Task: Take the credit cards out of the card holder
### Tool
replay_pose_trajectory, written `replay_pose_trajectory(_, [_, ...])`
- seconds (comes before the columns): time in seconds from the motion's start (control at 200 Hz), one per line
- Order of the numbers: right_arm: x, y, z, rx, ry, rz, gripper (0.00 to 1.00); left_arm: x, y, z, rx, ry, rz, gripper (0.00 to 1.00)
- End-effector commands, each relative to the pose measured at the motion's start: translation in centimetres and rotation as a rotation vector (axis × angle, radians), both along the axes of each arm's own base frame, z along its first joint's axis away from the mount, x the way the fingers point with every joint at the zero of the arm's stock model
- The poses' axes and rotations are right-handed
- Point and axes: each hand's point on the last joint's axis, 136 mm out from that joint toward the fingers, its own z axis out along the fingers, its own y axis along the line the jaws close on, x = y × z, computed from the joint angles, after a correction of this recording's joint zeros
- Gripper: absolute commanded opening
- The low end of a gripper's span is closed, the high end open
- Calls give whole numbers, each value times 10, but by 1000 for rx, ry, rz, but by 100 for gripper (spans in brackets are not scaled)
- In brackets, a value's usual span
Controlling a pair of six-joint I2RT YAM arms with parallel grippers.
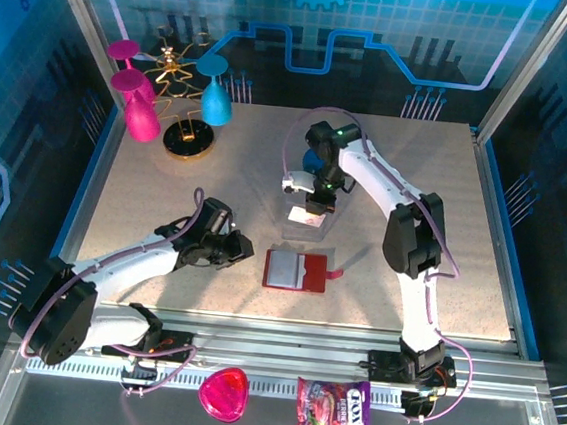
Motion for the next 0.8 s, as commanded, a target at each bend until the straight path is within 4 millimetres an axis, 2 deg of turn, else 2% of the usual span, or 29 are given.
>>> replay_pose_trajectory(0.0, [-10,2,-5,-18,55,37,0,-5,9,-4,19,14,26,19])
replay_pose_trajectory(0.68, [-18,21,-35,-37,132,71,0,-8,12,-1,22,12,35,19])
replay_pose_trajectory(0.795, [-18,19,-34,-51,126,70,11,-9,12,-2,23,15,34,19])
